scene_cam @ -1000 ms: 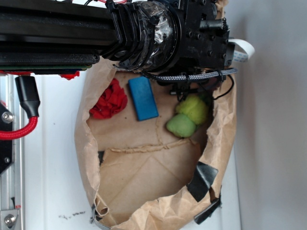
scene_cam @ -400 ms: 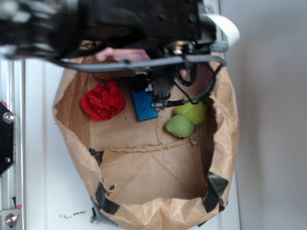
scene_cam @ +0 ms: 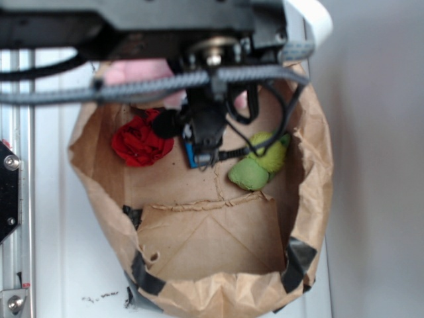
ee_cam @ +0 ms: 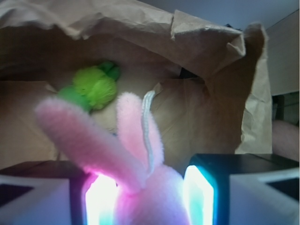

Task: Grab the pink bunny.

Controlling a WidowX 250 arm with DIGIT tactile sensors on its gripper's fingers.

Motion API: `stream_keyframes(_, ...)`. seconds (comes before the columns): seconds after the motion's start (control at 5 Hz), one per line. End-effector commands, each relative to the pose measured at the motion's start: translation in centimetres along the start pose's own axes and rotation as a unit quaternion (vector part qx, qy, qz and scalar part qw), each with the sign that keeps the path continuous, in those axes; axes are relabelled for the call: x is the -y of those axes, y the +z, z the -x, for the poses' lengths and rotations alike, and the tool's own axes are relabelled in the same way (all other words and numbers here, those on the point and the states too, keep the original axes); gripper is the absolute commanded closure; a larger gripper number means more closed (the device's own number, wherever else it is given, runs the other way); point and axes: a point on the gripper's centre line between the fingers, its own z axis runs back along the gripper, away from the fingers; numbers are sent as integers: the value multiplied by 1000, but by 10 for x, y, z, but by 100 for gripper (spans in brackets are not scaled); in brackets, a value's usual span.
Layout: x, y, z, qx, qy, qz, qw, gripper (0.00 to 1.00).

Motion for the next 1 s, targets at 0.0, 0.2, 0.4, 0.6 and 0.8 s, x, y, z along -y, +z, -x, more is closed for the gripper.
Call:
stream_keyframes(0.0,22,37,-18,38,10,34,999,100)
stream_keyframes(0.2,23,49,-21,18,33,77,996,100)
stream_keyframes(0.4,24,57,-20,14,18,87,996,100)
stream_keyframes(0.6,22,55,-19,15,22,95,995,100)
stream_keyframes(0.8,20,54,-19,18,25,96,995,100)
